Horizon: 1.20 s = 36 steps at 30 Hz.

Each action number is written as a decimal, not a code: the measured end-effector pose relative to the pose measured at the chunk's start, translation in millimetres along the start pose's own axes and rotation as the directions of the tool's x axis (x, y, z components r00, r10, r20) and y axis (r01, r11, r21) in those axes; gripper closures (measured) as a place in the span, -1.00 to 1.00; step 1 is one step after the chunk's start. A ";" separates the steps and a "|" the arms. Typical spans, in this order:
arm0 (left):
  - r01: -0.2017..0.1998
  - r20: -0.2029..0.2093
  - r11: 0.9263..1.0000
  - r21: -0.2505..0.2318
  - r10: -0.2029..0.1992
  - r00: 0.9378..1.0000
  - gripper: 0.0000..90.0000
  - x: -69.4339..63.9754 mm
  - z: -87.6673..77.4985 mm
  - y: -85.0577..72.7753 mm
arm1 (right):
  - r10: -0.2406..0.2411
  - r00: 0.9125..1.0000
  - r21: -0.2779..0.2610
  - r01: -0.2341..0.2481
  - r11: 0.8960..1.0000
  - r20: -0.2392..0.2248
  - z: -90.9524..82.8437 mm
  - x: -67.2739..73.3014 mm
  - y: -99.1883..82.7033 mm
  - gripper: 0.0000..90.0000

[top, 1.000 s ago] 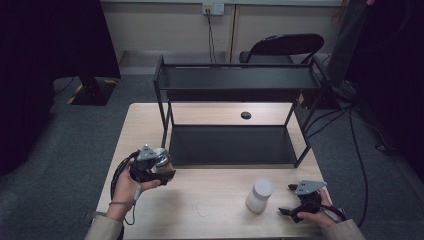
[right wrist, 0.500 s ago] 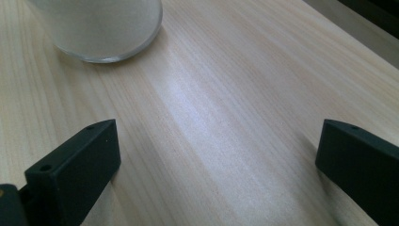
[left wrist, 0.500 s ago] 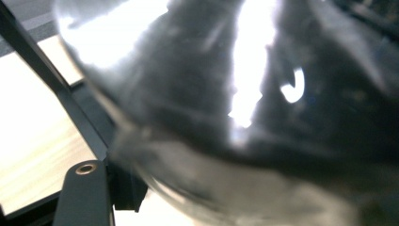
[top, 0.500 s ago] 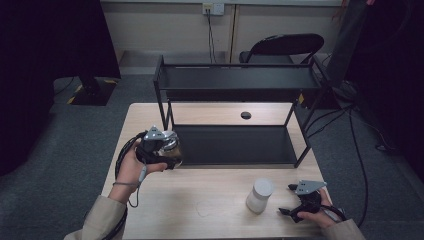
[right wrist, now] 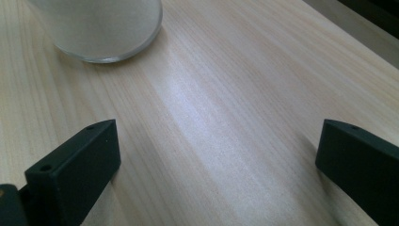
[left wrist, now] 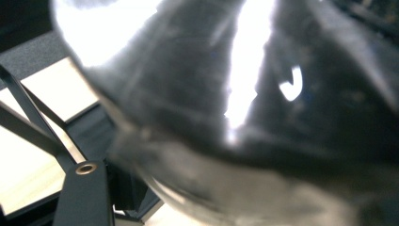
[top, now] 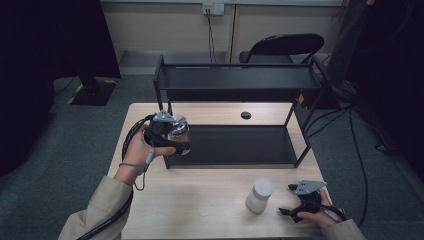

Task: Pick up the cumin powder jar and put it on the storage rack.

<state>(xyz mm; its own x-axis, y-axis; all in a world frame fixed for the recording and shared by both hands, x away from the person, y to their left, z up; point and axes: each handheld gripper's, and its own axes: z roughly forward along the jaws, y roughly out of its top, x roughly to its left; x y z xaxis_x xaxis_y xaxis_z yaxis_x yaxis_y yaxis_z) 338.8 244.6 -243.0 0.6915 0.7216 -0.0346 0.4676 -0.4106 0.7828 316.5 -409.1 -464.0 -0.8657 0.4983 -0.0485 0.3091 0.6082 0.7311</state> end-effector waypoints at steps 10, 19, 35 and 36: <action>-0.020 -0.010 1.000 0.012 0.020 1.000 -0.32 1.3 -8.0 35.3 | 0.000 1.000 0.000 0.000 1.000 0.000 0.0 0.1 0.1 -1.00; 0.007 0.005 1.000 -0.006 -0.007 1.000 -0.32 6.5 -14.0 56.6 | 0.000 1.000 0.001 0.000 1.000 0.000 0.0 0.1 0.2 -1.00; 0.012 -0.011 1.000 -0.002 -0.012 1.000 -0.32 5.4 -23.9 113.3 | 0.000 1.000 0.001 0.000 1.000 0.000 0.0 0.0 0.2 -1.00; 0.018 -0.012 1.000 -0.006 -0.018 1.000 -0.32 5.4 -24.3 116.4 | 0.000 1.000 0.001 0.000 1.000 0.000 0.0 0.0 0.1 -1.00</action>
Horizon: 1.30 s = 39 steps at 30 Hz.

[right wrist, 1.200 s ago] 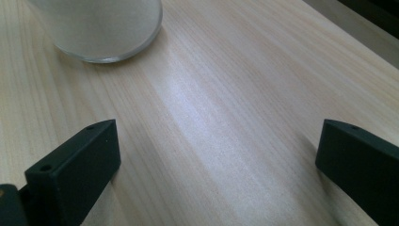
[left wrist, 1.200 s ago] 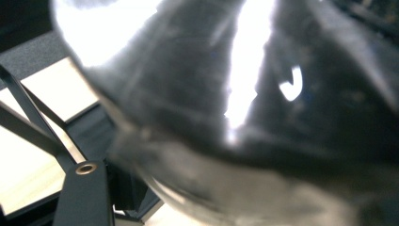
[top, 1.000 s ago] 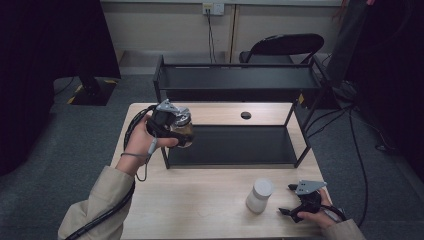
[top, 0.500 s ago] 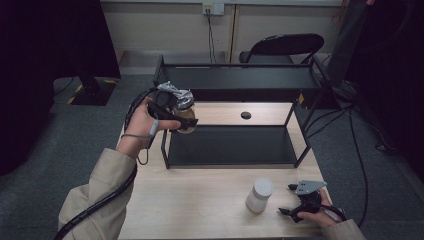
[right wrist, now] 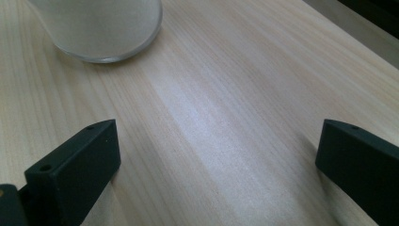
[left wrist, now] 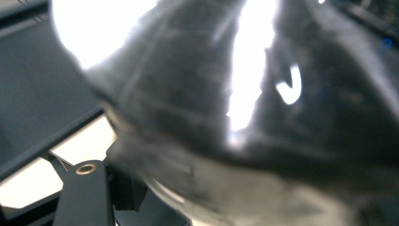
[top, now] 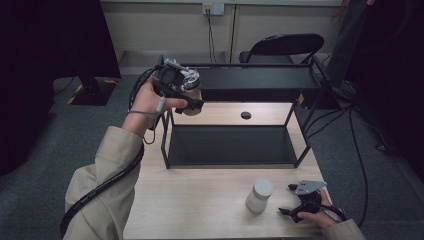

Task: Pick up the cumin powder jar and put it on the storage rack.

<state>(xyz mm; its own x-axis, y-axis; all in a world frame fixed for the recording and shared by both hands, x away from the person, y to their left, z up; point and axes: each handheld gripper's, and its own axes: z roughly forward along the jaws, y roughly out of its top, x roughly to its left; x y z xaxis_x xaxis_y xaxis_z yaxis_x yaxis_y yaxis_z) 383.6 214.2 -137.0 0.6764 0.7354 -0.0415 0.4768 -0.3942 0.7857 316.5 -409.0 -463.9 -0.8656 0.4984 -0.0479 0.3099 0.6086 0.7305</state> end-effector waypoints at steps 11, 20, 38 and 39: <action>0.013 -0.050 1.000 0.004 -0.013 0.999 -0.32 -2.7 0.3 31.2 | 0.000 1.000 0.001 0.000 1.000 -0.001 -0.1 -0.2 0.1 -1.00; 0.038 -0.130 0.999 0.007 -0.036 0.991 -0.32 -2.3 10.5 52.3 | 0.001 1.000 0.000 -0.001 1.000 -0.002 -0.1 -0.5 -0.1 -1.00; 0.102 -0.230 0.995 0.006 -0.097 0.968 -0.32 5.2 54.3 69.6 | 0.002 1.000 -0.001 -0.002 1.000 -0.002 -0.1 -0.6 -0.2 -1.00; 0.099 -0.233 0.995 0.007 -0.095 0.968 -0.32 5.2 56.6 69.9 | 0.002 1.000 -0.001 -0.002 1.000 -0.002 -0.1 -0.6 -0.2 -1.00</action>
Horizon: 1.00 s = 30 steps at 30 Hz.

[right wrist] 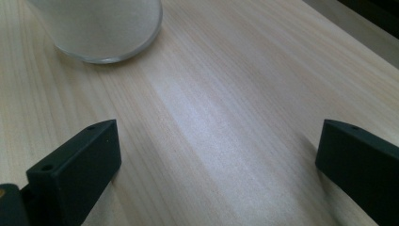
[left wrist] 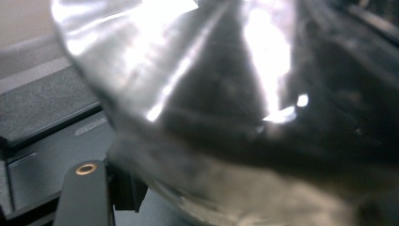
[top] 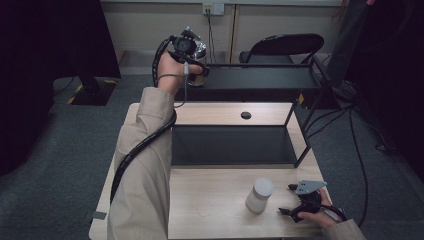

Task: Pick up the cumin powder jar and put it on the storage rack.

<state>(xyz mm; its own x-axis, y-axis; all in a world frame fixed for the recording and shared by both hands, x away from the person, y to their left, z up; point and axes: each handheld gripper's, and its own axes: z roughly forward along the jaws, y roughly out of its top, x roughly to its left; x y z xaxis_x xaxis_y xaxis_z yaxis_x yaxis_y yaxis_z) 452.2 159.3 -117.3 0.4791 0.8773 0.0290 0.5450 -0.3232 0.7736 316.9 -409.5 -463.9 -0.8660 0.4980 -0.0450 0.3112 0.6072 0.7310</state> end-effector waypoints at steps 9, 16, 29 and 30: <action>0.004 0.002 1.000 -0.001 -0.004 1.000 -0.32 -1.8 12.0 2.4 | -0.001 1.000 0.000 0.001 1.000 0.001 0.0 0.1 0.1 -1.00; 0.010 0.003 1.000 -0.004 -0.010 1.000 -0.32 -2.3 16.9 1.8 | -0.001 1.000 0.001 0.001 1.000 0.001 0.0 0.3 0.1 -1.00; 0.028 0.002 1.000 -0.003 -0.028 1.000 -0.33 -3.0 17.9 2.3 | -0.002 1.000 0.001 0.002 1.000 0.002 0.1 0.5 0.3 -1.00; 0.028 0.002 1.000 -0.003 -0.028 1.000 -0.33 -3.1 18.0 2.3 | -0.002 1.000 0.001 0.002 1.000 0.002 0.1 0.5 0.2 -1.00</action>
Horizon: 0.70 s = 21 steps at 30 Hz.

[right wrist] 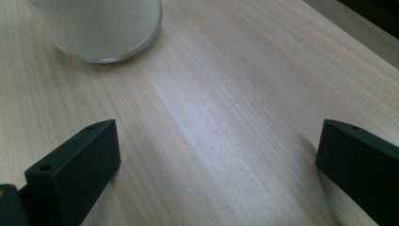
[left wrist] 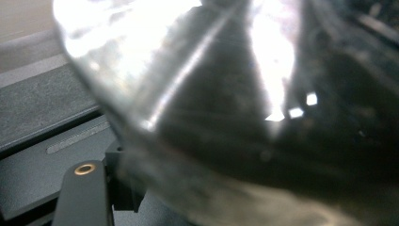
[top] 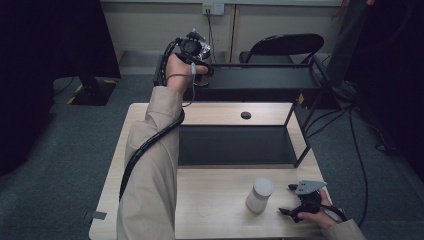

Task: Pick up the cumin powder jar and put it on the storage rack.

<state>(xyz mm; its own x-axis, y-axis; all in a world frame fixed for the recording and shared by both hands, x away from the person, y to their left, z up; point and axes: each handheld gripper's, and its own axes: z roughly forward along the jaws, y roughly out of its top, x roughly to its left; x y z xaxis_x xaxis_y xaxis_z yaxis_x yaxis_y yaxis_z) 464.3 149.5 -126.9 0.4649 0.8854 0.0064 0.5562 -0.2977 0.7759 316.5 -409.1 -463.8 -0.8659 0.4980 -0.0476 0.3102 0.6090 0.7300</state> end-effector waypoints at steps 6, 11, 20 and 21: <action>0.008 -0.008 1.000 -0.012 -0.008 1.000 -0.35 -1.5 -0.9 -3.0 | 0.000 1.000 0.000 0.000 1.000 0.000 0.0 0.0 0.0 -1.00; 0.020 -0.018 1.000 -0.019 -0.020 1.000 -0.54 -1.8 -8.0 -5.7 | 0.000 1.000 0.000 0.000 1.000 0.000 0.0 0.1 0.0 -1.00; 0.000 -0.023 1.000 -0.025 -0.001 1.000 -1.00 -7.3 -22.4 -16.2 | 0.000 1.000 0.000 0.000 1.000 -0.001 0.0 -0.2 -0.1 -1.00; -0.009 -0.021 1.000 -0.027 0.009 1.000 -0.99 -7.4 -24.2 -17.9 | 0.000 1.000 0.000 0.000 1.000 -0.001 0.0 -0.2 -0.1 -1.00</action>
<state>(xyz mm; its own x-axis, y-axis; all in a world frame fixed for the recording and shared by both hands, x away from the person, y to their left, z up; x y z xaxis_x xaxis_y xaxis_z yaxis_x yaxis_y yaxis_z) 434.3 156.9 -125.6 0.4554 0.8899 0.0261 0.5332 -0.2961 0.7925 316.6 -409.2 -463.9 -0.8660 0.4978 -0.0471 0.3102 0.6086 0.7303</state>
